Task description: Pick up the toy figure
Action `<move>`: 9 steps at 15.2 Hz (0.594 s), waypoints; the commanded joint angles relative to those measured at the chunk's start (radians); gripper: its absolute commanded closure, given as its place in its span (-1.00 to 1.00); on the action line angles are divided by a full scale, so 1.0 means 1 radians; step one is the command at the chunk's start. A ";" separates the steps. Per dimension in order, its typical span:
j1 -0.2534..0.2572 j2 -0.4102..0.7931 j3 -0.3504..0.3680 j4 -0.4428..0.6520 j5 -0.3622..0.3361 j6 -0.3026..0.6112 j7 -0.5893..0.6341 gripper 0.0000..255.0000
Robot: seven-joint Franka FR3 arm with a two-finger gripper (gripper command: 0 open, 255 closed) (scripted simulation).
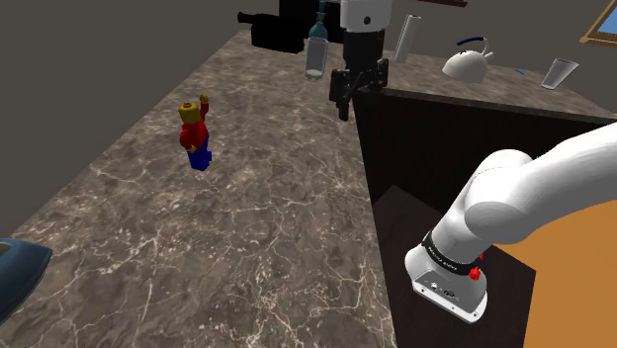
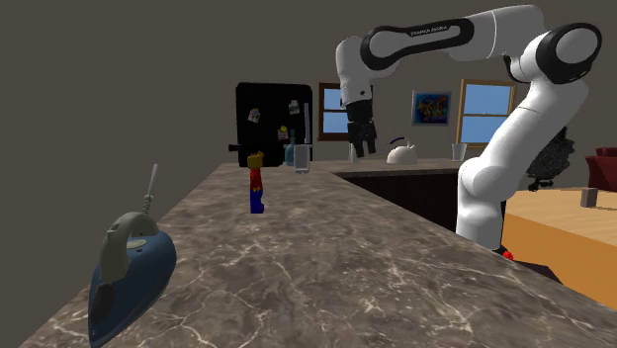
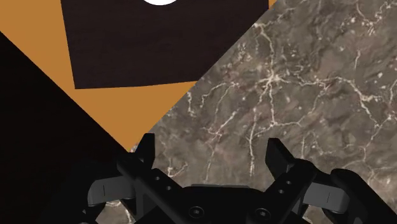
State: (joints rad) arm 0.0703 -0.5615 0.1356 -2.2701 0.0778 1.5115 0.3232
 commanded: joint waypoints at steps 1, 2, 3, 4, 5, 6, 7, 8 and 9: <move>0.005 0.048 0.035 0.046 0.021 0.012 0.063 -1.00; 0.007 0.074 0.053 0.070 0.030 0.019 0.094 -1.00; 0.009 0.101 0.070 0.095 0.037 0.025 0.125 -1.00; 0.011 0.129 0.087 0.121 0.042 0.031 0.156 -1.00; 0.013 0.158 0.104 0.149 0.047 0.037 0.187 -1.00; 0.015 0.187 0.120 0.178 0.049 0.042 0.218 -1.00; 0.016 0.218 0.137 0.208 0.051 0.047 0.250 -1.00; 0.017 0.249 0.153 0.239 0.050 0.051 0.281 -1.00; 0.019 0.281 0.168 0.272 0.049 0.054 0.313 -1.00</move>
State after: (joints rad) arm 0.0884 -0.3160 0.2875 -2.0337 0.1272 1.5613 0.6018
